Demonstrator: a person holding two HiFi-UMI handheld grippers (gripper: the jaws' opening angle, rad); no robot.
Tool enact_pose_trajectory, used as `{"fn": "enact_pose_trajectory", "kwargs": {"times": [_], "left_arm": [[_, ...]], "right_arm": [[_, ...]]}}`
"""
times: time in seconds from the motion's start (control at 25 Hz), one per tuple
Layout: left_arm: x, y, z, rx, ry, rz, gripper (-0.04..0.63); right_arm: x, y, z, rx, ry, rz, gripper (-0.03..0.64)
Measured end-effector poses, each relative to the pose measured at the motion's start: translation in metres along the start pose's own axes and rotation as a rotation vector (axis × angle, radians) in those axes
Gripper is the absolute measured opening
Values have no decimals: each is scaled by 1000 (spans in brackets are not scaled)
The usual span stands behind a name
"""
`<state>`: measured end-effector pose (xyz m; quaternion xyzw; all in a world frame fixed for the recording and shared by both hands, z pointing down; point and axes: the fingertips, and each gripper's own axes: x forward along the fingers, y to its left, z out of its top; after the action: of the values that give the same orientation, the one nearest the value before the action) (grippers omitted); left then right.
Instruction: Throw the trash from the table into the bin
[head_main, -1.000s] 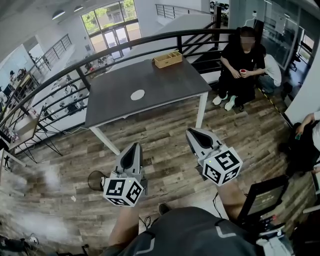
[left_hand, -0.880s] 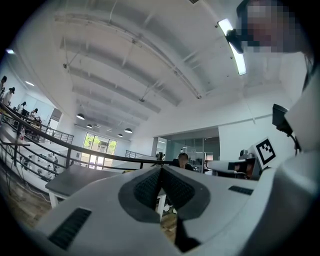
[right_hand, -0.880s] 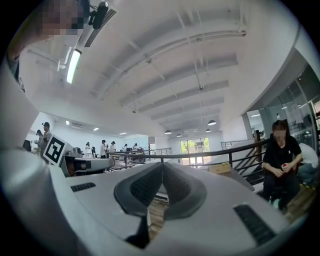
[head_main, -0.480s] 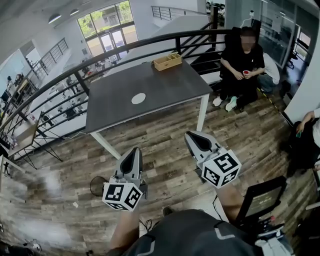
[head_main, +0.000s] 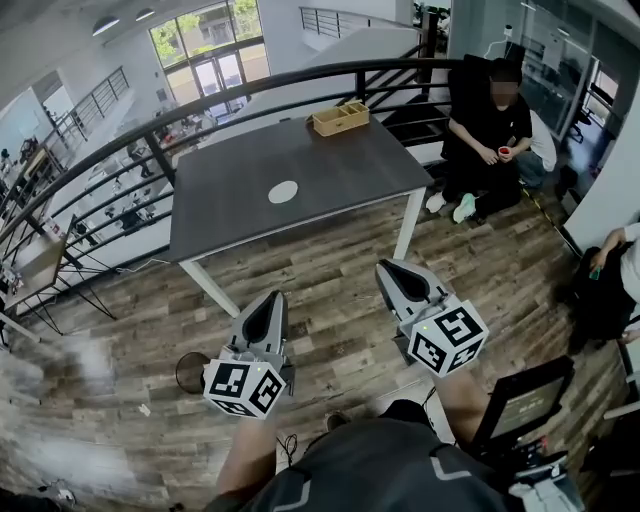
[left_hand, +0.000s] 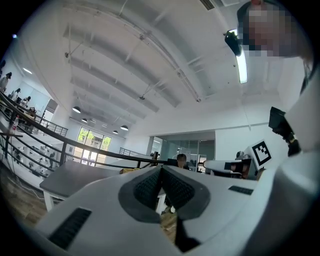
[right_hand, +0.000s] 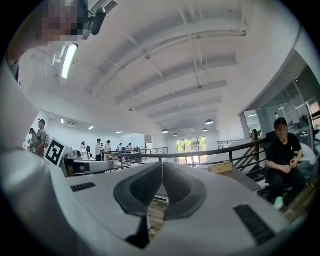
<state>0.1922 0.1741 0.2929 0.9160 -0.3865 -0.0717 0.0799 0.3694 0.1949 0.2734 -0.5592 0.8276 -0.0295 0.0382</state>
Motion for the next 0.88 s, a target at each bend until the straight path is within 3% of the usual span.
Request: {"fn": "enact_pose_trajectory", "kwargs": {"times": [0.4, 0.88], "left_arm": [[14, 39, 1, -22, -2, 10, 9], [117, 78, 10, 29, 21, 93, 9]], "right_arm": [[41, 5, -9, -13, 33, 21, 12], [131, -79, -1, 3, -9, 132, 12]]}}
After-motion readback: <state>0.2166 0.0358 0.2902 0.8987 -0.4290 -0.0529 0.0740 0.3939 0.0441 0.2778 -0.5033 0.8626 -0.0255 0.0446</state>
